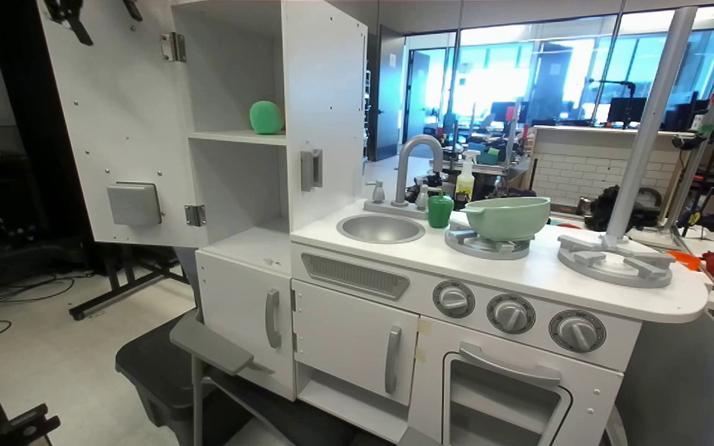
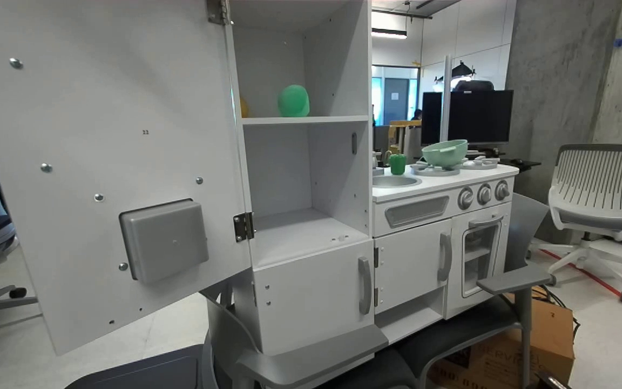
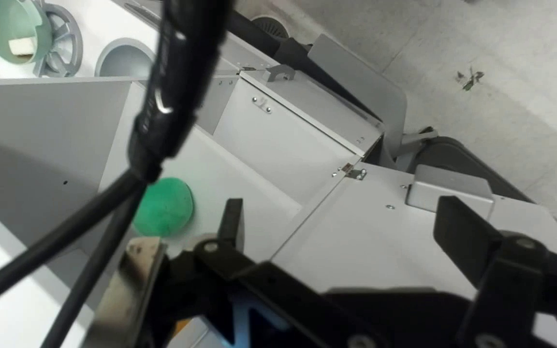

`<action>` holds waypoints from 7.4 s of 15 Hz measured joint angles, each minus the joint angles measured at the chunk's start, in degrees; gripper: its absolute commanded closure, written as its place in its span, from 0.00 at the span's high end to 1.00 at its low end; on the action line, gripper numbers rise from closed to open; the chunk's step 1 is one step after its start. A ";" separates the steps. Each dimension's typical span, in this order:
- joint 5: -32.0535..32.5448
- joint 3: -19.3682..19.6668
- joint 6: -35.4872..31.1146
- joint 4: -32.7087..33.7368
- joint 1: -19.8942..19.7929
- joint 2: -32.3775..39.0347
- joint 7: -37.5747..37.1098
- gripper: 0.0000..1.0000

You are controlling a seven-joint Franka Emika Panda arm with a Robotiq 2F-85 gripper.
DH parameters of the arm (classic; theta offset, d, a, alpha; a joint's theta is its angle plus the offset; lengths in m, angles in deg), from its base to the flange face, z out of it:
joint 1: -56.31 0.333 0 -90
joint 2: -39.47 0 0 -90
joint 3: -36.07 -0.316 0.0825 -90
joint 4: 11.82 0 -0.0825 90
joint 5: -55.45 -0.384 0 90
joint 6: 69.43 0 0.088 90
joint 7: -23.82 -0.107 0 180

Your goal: Put the green and orange sponges inside the top part of the fridge then close it

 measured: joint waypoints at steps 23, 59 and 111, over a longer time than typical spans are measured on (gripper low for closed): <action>-4.34 -1.02 -22.98 -0.11 -7.97 -6.13 -34.35 1.00; -4.32 -0.49 -2.24 0.02 -12.25 -15.06 -14.29 1.00; 2.07 -12.63 -44.28 -82.83 -17.30 -40.89 -17.55 1.00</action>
